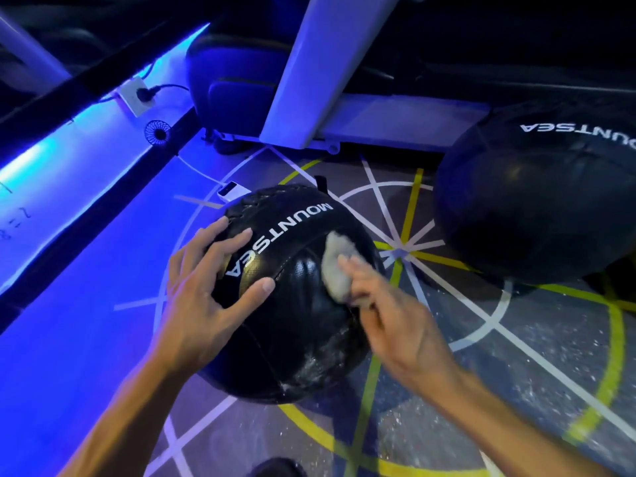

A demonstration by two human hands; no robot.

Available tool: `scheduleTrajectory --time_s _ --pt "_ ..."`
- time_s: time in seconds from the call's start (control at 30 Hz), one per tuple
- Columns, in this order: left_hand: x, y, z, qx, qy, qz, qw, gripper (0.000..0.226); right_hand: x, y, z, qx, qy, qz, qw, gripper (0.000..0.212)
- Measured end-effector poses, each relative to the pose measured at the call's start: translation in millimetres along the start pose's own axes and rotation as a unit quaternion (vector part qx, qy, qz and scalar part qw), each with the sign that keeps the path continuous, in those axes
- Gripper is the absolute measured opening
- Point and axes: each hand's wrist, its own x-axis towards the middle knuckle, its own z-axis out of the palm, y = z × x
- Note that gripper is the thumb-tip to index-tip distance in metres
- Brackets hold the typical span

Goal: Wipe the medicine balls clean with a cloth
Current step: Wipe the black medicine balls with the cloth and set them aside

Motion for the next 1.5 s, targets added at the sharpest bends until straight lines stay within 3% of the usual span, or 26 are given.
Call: scheduleTrajectory --time_s 0.07,0.13,0.2,0.3,0.37,0.5,0.63,0.77,0.83,0.97,1.03,1.17,1.33,1.5 --pt "-2.1 0.0 -0.2 -0.003 0.003 -0.004 1.0 0.071 16.6 11.0 -5.8 0.013 0.076 0.1 0.992 0.025" --pt "-2.2 1.8 0.9 -0.006 0.005 -0.002 1.0 0.071 19.9 2.7 -2.5 0.019 0.13 0.134 0.982 0.016" --pt "0.5 2.8 2.1 -0.011 0.008 -0.001 1.0 0.071 2.2 -21.2 8.4 0.037 0.098 0.089 0.991 0.018" --pt "1.7 1.3 3.4 -0.008 0.009 -0.002 1.0 0.072 -29.6 -42.2 16.9 0.013 -0.028 -0.041 0.999 0.037" --pt "1.4 1.7 4.2 -0.009 0.005 -0.003 1.0 0.071 -23.7 -23.1 5.4 -0.028 -0.034 -0.087 0.995 0.04" --pt "8.0 4.5 6.4 -0.014 0.003 -0.008 1.0 0.07 -1.3 0.7 -13.6 0.006 0.079 0.097 0.992 0.033" --pt "15.0 6.0 9.6 -0.002 0.002 -0.006 1.0 0.07 -2.9 -6.7 -6.9 0.013 0.101 0.104 0.989 0.026" --pt "20.3 7.6 11.7 -0.001 0.002 -0.006 1.0 0.07 4.1 -15.7 -3.4 0.02 0.124 0.105 0.986 0.041" --pt "23.1 9.0 12.7 0.001 0.007 -0.005 1.0 0.069 -3.3 -30.9 10.0 0.005 0.112 0.075 0.991 0.044" --pt "25.7 6.7 11.2 -0.004 0.007 -0.01 1.0 0.068 -27.4 -50.1 37.8 -0.065 -0.01 -0.077 0.995 0.041" --pt "24.5 4.5 9.9 -0.008 0.002 -0.013 1.0 0.068 -19.5 -36.8 30.1 -0.082 -0.026 -0.116 0.99 0.035" --pt "23.9 3.4 9.2 -0.013 -0.003 -0.017 1.0 0.069 1.8 -4.6 -2.3 -0.038 0.061 0.038 0.997 0.039" --pt "26.3 10.9 12.8 0.004 0.001 -0.016 1.0 0.069 -8.3 -29.0 12.9 -0.037 0.041 0.046 0.997 0.033" --pt "22.0 5.8 11.2 -0.002 -0.001 -0.02 1.0 0.068 15.3 -20.6 -26.4 0.087 0.174 0.159 0.968 0.025"
